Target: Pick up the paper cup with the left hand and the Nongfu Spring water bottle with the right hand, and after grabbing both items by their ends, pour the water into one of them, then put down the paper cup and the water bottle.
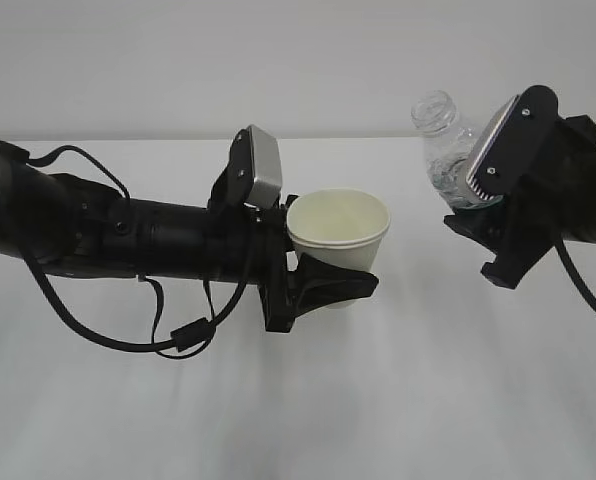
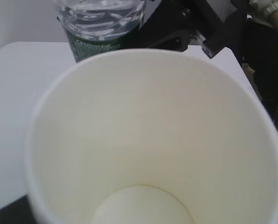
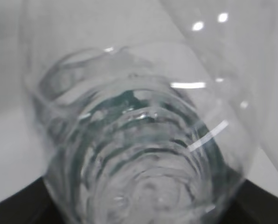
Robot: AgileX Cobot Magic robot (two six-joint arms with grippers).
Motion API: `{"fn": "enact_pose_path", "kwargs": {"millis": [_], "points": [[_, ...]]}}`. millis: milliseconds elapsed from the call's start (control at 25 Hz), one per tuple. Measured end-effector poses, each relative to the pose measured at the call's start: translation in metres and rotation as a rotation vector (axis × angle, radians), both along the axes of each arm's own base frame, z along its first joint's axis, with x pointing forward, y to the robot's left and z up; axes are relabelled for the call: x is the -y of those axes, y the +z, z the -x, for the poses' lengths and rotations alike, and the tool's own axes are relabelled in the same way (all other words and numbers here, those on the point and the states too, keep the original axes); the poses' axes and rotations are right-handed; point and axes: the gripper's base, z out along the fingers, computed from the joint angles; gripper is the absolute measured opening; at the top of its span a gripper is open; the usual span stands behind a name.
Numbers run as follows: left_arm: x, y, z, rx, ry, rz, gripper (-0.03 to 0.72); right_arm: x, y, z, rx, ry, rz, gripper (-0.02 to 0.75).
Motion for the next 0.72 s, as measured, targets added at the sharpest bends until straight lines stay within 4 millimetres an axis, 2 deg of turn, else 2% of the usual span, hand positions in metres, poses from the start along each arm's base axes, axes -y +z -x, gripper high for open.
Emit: {"fn": "enact_pose_path", "kwargs": {"millis": [720], "points": [[0.0059, -0.0031, 0.0055, 0.012, -0.023, -0.037, 0.447, -0.0018, 0.0016, 0.0035, 0.069, 0.179, 0.207, 0.49]]}}
